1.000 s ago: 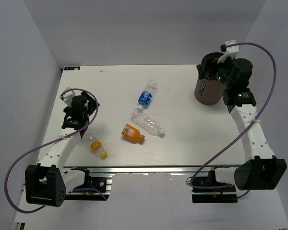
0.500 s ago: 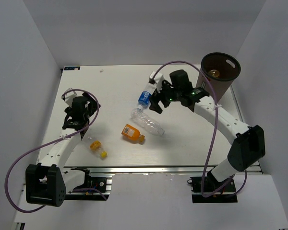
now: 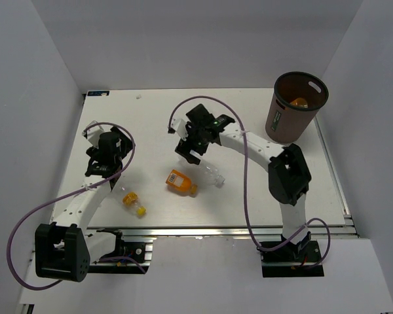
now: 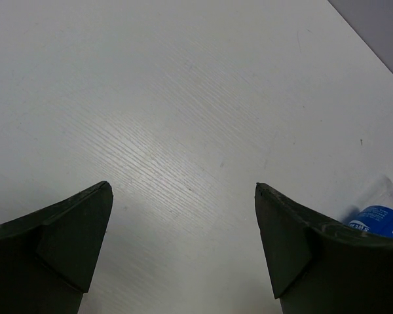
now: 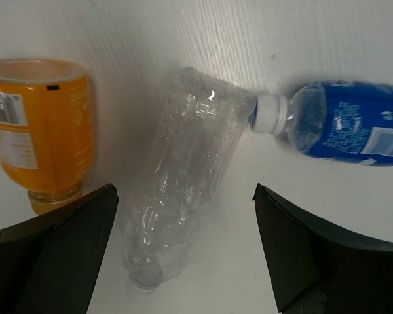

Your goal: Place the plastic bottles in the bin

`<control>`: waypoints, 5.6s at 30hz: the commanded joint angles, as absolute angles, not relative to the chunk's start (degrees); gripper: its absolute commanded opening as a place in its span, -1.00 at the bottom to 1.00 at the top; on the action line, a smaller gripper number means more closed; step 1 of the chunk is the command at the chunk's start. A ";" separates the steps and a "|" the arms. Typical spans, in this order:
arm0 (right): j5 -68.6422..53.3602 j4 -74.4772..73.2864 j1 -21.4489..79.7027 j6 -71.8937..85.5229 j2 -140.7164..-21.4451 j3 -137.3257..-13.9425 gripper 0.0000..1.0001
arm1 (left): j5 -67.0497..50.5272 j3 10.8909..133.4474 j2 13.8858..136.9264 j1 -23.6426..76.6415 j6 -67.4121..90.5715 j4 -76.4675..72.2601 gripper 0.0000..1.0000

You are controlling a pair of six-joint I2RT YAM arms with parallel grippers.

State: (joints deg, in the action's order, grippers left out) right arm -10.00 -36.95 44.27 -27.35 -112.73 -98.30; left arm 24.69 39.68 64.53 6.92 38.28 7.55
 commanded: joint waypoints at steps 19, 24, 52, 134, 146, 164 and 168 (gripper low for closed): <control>3.45 -35.35 46.41 -20.40 -116.11 -93.62 0.79 | 28.74 39.73 58.54 6.77 38.32 10.55 0.96; 0.44 -27.88 46.14 -18.55 -113.38 -85.19 0.79 | 28.57 39.73 57.22 6.77 38.32 10.90 0.96; 6.58 -5.64 34.31 -14.25 -79.02 -74.88 -0.50 | 29.44 39.99 57.66 6.77 38.67 10.99 0.96; -19.08 5.43 53.43 -20.04 -99.05 -63.55 0.79 | 21.44 39.73 51.07 6.77 46.49 27.77 0.96; -6.42 22.32 56.60 -21.09 -103.62 -58.01 0.79 | 22.76 38.93 50.54 6.77 46.58 28.04 0.96; -8.44 24.43 57.13 -21.36 -106.79 -56.95 0.03 | 24.35 39.38 49.83 6.77 46.41 29.18 0.96; -8.00 24.00 57.04 -21.36 -106.44 -57.13 -0.23 | 24.26 39.38 50.10 6.77 46.58 29.00 0.96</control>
State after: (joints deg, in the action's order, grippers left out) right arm -7.57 22.37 56.71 -21.17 -106.15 -57.47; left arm 23.40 38.96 50.76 6.92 46.54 28.75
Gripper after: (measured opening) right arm 0.540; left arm 0.982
